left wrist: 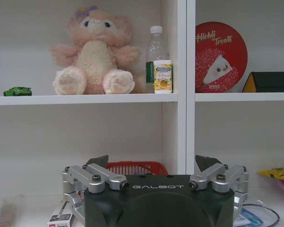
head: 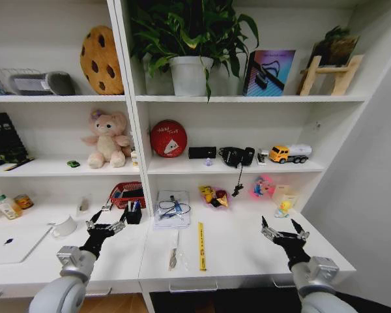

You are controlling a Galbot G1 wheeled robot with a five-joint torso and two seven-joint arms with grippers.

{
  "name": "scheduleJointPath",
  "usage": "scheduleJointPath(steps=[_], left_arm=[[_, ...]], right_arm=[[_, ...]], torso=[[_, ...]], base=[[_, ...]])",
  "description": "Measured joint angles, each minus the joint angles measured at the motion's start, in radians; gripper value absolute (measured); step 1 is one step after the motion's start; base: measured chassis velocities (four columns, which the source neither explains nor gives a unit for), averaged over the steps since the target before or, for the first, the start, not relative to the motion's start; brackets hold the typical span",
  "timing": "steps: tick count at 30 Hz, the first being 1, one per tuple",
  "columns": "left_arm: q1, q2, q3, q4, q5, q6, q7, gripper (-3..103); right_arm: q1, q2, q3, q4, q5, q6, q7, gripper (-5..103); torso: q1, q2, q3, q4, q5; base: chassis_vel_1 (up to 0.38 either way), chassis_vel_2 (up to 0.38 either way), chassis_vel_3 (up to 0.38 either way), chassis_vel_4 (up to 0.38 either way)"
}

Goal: Organize the objects on the table.

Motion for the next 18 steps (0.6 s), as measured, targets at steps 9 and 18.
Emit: scheduleJointPath(steps=[9,18], left_arm=[[0.0,0.0,0.0,0.0,0.0,0.0,0.0,100],[0.0,0.0,0.0,0.0,0.0,0.0,0.0,100]], right_arm=[[0.003,-0.002,-0.002,-0.002,0.001,-0.001,-0.001,100],[0.004,-0.003,-0.003,-0.004,0.002,-0.001,-0.002,100]], torso=[[0.0,0.0,0.0,0.0,0.0],[0.0,0.0,0.0,0.0,0.0]], base=[[0.0,0.0,0.0,0.0],[0.0,0.0,0.0,0.0]])
